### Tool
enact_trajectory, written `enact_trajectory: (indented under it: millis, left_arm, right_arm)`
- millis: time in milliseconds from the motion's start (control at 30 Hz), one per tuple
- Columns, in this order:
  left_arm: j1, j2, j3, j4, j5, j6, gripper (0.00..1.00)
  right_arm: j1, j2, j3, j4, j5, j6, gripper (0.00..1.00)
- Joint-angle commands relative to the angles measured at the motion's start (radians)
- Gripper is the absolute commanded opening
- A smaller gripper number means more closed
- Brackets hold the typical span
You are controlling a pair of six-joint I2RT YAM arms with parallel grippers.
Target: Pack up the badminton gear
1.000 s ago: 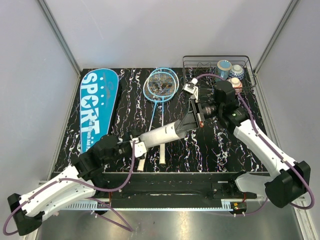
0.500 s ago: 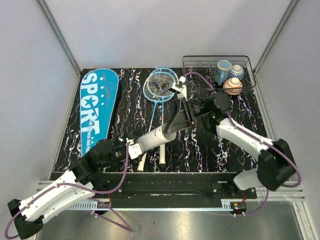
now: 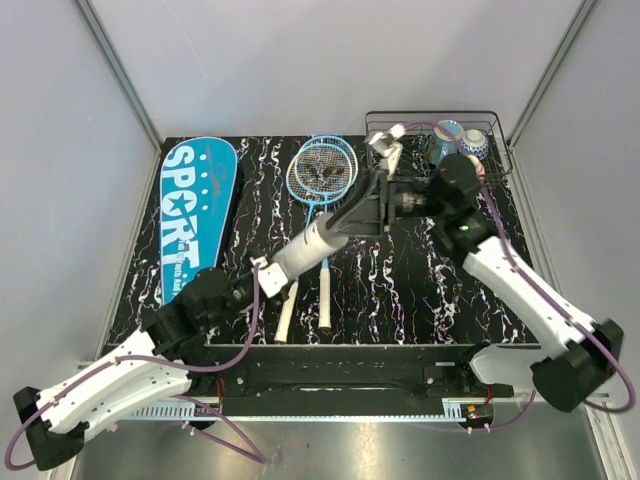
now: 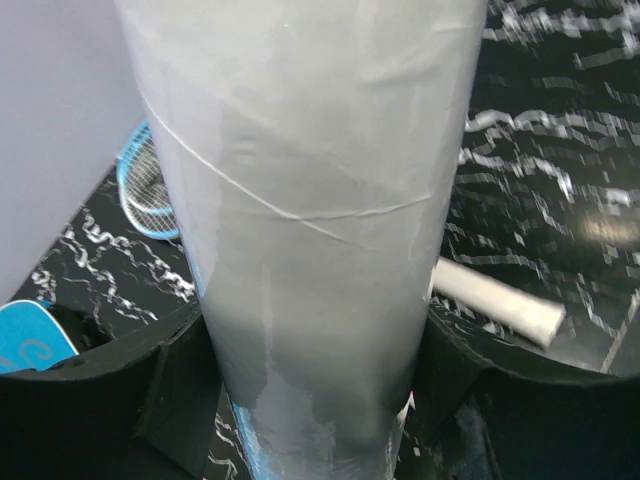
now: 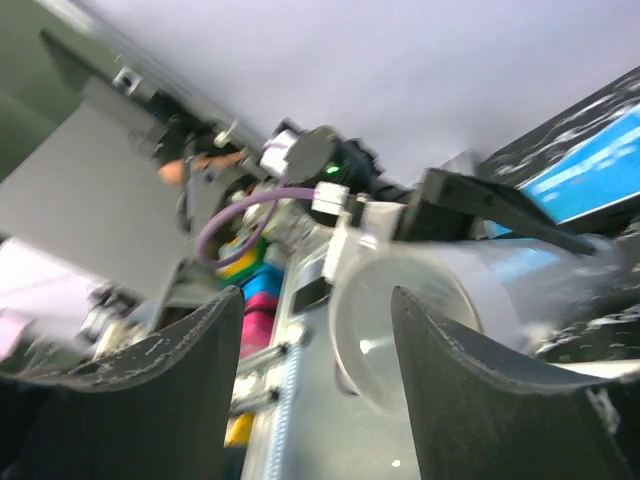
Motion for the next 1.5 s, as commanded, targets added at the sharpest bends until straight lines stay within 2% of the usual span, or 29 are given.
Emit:
enact_trajectory:
  millis: [0,100,200,267,300,333,367,400,433,467,500,533,600,633,700,733,867,967,1000,1100,1300,1400,1467]
  left_arm:
    - [-0.013,0.067,0.138,0.248,-0.19,-0.075,0.0]
    - [-0.013,0.13,0.184,0.231,-0.25,-0.165,0.0]
    - [-0.008,0.188,0.241,0.224,-0.261,-0.268,0.0]
    - [0.003,0.262,0.34,0.125,-0.255,-0.378,0.0]
    - [0.003,0.294,0.385,0.087,-0.221,-0.41,0.0]
    - [0.004,0.367,0.47,0.056,-0.195,-0.453,0.0]
    - [0.006,0.407,0.514,0.006,-0.156,-0.525,0.0]
    - [0.006,0.449,0.552,-0.005,-0.055,-0.558,0.0]
    - [0.007,0.542,0.622,-0.009,-0.01,-0.599,0.0]
    - [0.006,0.598,0.661,-0.01,0.067,-0.675,0.0]
    - [0.007,0.653,0.742,-0.009,0.202,-0.702,0.0]
    - [0.006,0.778,0.785,-0.004,0.262,-0.731,0.0]
    - [0.004,0.909,0.927,-0.016,0.361,-0.837,0.0]
    - [0.004,1.039,0.975,-0.016,0.397,-0.872,0.0]
    - [0.0,1.167,1.104,-0.001,0.461,-0.963,0.0]
    - [-0.005,1.281,1.144,0.002,0.466,-0.993,0.0]
    - [-0.026,1.521,1.293,0.161,0.534,-1.141,0.0]
    - [-0.068,1.681,1.468,0.125,0.52,-1.088,0.0]
    - [-0.08,1.749,1.547,0.101,0.483,-1.07,0.03]
    - [-0.109,1.868,1.658,0.064,0.451,-1.017,0.08]
    - [-0.114,2.015,1.759,0.056,0.359,-0.971,0.15]
    - [-0.114,2.058,1.798,0.05,0.331,-0.952,0.21]
    - [-0.114,2.069,1.8,0.047,0.299,-0.94,0.29]
  right_arm:
    - [-0.125,-0.12,0.048,-0.419,0.222,-0.295,0.7]
    - [-0.234,-0.215,0.043,-0.517,0.387,-0.335,0.77]
    - [-0.282,-0.277,0.046,-0.62,0.506,-0.391,0.81]
    - [-0.282,-0.297,0.081,-0.762,0.634,-0.454,0.83]
    - [-0.282,-0.304,0.092,-0.813,0.694,-0.472,0.84]
    - [-0.284,-0.314,0.101,-0.864,0.845,-0.486,0.84]
    - [-0.284,-0.332,0.123,-0.955,0.928,-0.514,0.84]
    - [-0.284,-0.343,0.132,-0.996,1.005,-0.525,0.84]
    - [-0.282,-0.353,0.144,-1.03,1.152,-0.532,0.84]
    - [-0.282,-0.381,0.169,-1.086,1.212,-0.54,0.83]
    - [-0.282,-0.399,0.177,-1.099,1.259,-0.545,0.83]
    - [-0.284,-0.444,0.181,-1.103,1.32,-0.558,0.82]
    - [-0.282,-0.487,0.196,-1.104,1.351,-0.572,0.82]
    - [-0.28,-0.516,0.204,-1.104,1.368,-0.581,0.82]
    - [-0.282,-0.541,0.233,-1.116,1.38,-0.605,0.82]
    - [-0.282,-0.557,0.242,-1.125,1.391,-0.612,0.82]
    - [-0.282,-0.59,0.264,-1.166,1.36,-0.611,0.82]
    - [-0.282,-0.607,0.25,-1.189,1.32,-0.591,0.82]
    - [-0.282,-0.61,0.244,-1.197,1.313,-0.588,0.81]
    - [-0.282,-0.63,0.217,-1.209,1.284,-0.575,0.82]
    - [-0.282,-0.637,0.172,-1.219,1.23,-0.546,0.82]
    - [-0.282,-0.639,0.146,-1.226,1.244,-0.539,0.82]
    - [-0.282,-0.63,0.118,-1.234,1.265,-0.522,0.82]
